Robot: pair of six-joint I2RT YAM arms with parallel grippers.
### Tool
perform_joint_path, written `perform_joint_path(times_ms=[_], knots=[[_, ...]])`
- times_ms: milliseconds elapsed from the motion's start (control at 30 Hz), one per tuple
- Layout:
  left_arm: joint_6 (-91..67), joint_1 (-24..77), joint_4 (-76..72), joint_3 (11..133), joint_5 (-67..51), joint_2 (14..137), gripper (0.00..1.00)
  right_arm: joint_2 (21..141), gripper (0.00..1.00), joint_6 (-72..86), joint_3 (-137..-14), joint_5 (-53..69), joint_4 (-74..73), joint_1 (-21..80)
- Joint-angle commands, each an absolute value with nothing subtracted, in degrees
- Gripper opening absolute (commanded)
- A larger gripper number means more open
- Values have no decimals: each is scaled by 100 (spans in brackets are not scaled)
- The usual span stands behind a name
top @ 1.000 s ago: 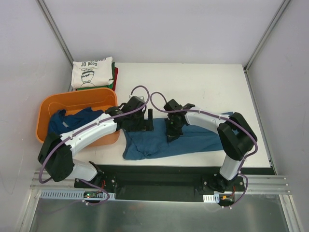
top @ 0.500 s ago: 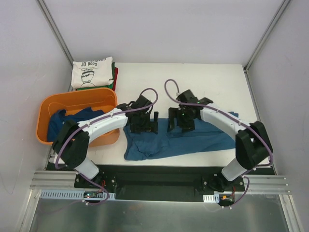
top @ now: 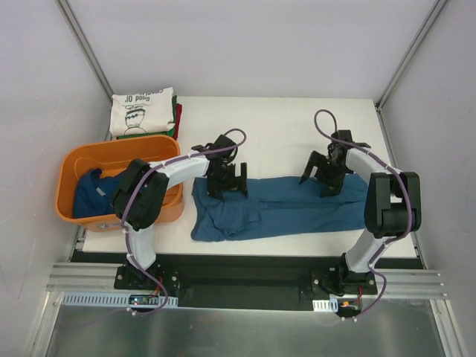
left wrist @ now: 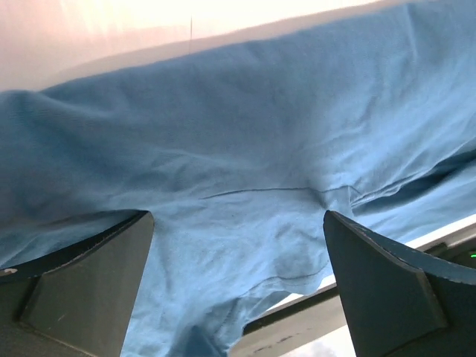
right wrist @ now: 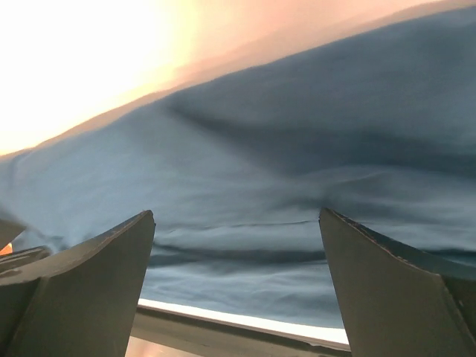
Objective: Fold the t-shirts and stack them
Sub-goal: Fold the tshirt
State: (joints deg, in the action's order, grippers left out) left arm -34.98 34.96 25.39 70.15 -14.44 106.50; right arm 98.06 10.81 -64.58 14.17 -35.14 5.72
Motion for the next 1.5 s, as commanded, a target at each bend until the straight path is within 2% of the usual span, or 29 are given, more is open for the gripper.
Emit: perform_joint_path(times_ms=[0, 67, 167, 300, 367, 400, 433, 467, 533, 667, 733, 800, 900, 1000, 1033, 1200, 1300, 1400, 1467], knots=[[-3252, 3200, 2435, 7792, -1800, 11389, 99, 10019, 97, 984, -6399, 1512, -3472, 10], [-3156, 3050, 2426, 8294, -1837, 11906, 99, 10055, 97, 1011, -6372, 1521, -3472, -219], [-2910, 2875, 2435, 9752, -2082, 12915, 99, 10020, 97, 1054, -6206, 1520, -3463, -474], [-3293, 2611, 2435, 13150, -3258, 14718, 99, 9678, 97, 1029, -5671, 1740, -3454, -457], [-3628, 2532, 2365, 15026, -3270, 15826, 99, 9493, 97, 1002, -5415, 1898, -3524, -230], [-4021, 2505, 2068, 15299, -3357, 16055, 99, 9309, 97, 967, -5292, 1942, -3585, -124], [-4278, 2487, 1013, 15258, -3558, 16136, 99, 9229, 97, 976, -5047, 2116, -3629, -19], [-4593, 2479, 315, 14588, -3499, 16050, 99, 9133, 97, 976, -4949, 2275, -3647, 252], [-5062, 2487, -682, 13968, -3141, 15830, 100, 9088, 97, 984, -4669, 2757, -3682, 605], [-5141, 2514, -930, 14579, -3014, 16145, 99, 9018, 97, 1081, -4491, 3383, -3507, 1781], [-5159, 2514, -1011, 14529, -2980, 16058, 99, 8913, 97, 872, -4552, 3584, -3550, 1968], [-4959, 2566, -1107, 14309, -2997, 15813, 99, 8606, 97, 739, -4710, 3735, -3638, 2013], [-4448, 2654, -941, 14230, -2945, 15479, 99, 8105, 97, 537, -5210, 3140, -4068, 1987], [-4149, 2733, -748, 13967, -3111, 14524, 99, 7858, 97, 448, -5719, 2769, -4166, 1741], [-4088, 2794, -695, 13522, -3111, 14241, 99, 7857, 97, 431, -5887, 2690, -4149, 1636], [-3245, 3233, -405, 11464, -2526, 12021, 99, 8541, 97, 518, -7194, 2234, -3797, 1125], [-2830, 3620, 253, 10330, -1788, 10834, 100, 9393, 97, 563, -7925, 2021, -3709, 1081], [-2760, 4051, 632, 9108, -916, 9805, 99, 10465, 97, 519, -9006, 2310, -3665, 1169], [-2821, 4236, 799, 8343, -467, 9432, 99, 11230, 97, 510, -9876, 2259, -3727, 1335]])
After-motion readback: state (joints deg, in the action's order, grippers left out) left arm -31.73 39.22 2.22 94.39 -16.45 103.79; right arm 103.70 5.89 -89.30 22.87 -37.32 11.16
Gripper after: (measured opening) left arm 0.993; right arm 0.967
